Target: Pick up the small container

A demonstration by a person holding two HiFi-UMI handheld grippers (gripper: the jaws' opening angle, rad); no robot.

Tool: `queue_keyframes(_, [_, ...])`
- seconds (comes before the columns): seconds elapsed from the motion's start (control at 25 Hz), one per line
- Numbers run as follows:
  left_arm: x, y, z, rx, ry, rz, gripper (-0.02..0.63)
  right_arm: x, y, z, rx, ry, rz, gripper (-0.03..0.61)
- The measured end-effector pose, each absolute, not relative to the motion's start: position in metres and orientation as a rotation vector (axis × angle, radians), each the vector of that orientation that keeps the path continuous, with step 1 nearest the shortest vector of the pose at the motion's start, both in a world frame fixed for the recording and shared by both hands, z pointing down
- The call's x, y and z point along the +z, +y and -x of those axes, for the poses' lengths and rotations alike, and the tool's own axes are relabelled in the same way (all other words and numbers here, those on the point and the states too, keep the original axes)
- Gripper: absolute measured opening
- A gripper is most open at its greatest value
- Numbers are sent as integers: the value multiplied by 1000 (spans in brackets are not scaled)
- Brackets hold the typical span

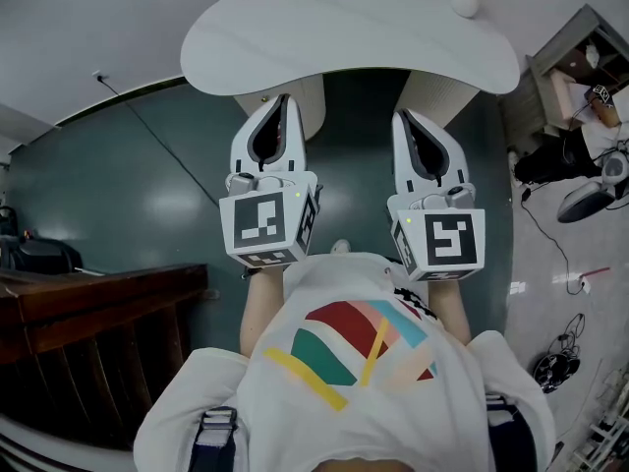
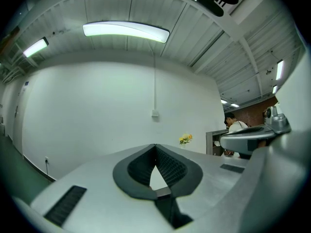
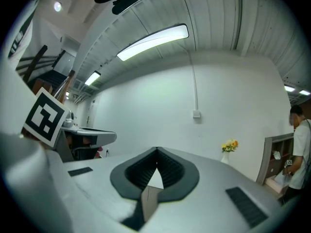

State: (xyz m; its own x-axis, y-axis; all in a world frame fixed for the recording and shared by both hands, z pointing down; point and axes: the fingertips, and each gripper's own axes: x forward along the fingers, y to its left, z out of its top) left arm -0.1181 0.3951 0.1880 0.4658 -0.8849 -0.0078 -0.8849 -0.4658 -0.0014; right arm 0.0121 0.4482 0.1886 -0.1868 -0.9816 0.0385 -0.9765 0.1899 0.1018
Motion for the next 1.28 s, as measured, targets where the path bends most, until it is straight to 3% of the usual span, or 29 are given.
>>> queue_keyframes(1.28, [183,317,122,77,1678,2595,17,176,363,-26,-211,-2413,-1935,11])
